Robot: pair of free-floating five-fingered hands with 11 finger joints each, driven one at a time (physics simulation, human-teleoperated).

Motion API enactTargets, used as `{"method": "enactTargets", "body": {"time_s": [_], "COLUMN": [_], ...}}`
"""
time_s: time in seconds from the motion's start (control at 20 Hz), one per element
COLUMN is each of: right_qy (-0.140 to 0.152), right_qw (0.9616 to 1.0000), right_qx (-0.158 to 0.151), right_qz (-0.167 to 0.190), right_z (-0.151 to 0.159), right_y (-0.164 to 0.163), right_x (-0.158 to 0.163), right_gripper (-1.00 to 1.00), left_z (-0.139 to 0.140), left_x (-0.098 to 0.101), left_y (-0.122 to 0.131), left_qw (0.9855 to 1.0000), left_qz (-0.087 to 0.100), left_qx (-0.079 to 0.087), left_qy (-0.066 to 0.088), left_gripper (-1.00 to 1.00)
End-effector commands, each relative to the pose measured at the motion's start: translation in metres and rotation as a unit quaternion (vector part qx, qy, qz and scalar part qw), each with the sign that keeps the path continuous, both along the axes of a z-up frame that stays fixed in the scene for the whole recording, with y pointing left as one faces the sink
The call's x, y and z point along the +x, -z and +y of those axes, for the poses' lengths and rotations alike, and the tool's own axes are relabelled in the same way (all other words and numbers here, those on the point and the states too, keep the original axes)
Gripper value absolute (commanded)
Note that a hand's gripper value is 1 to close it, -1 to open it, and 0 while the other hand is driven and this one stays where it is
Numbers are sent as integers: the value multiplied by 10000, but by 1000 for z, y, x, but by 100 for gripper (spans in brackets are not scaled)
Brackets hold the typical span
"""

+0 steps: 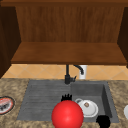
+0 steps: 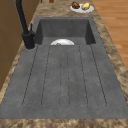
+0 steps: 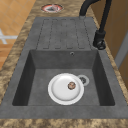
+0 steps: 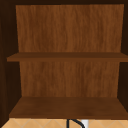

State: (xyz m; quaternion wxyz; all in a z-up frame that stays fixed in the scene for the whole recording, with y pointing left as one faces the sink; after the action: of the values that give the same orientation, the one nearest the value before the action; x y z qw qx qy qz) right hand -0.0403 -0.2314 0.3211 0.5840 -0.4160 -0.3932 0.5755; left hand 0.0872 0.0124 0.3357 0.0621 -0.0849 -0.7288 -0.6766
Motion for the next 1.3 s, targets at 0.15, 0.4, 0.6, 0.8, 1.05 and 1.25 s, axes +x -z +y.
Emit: {"method": "enactTargets", "body": {"time_s": [0.15, 0.4, 0.6, 0.8, 1.05, 1.25], "right_qy": [0, 0, 0, 0, 0, 0], "right_qw": [10000, 10000, 10000, 10000, 10000, 10000], "right_qx": [0, 0, 0, 0, 0, 0], "right_qz": [0, 0, 0, 0, 0, 0], "right_z": [0, 0, 0, 0, 0, 0], "right_y": [0, 0, 0, 0, 0, 0], "right_x": [0, 0, 0, 0, 0, 0], "right_gripper": [0, 0, 0, 0, 0, 0], "left_z": [-38, -61, -80, -97, -118, -131], "left_x": [22, 38, 54, 69, 93, 119], "left_y": [12, 23, 33, 44, 60, 80], "left_qw": [9995, 9993, 9993, 9991, 9990, 9991], "left_qz": [-66, -7, -74, -151, -82, -36], "left_qx": [235, 350, 334, 340, 425, 420], "left_qy": [197, 158, 166, 223, 118, 49], "left_gripper": [-100, -100, -100, -100, -100, -100]}}
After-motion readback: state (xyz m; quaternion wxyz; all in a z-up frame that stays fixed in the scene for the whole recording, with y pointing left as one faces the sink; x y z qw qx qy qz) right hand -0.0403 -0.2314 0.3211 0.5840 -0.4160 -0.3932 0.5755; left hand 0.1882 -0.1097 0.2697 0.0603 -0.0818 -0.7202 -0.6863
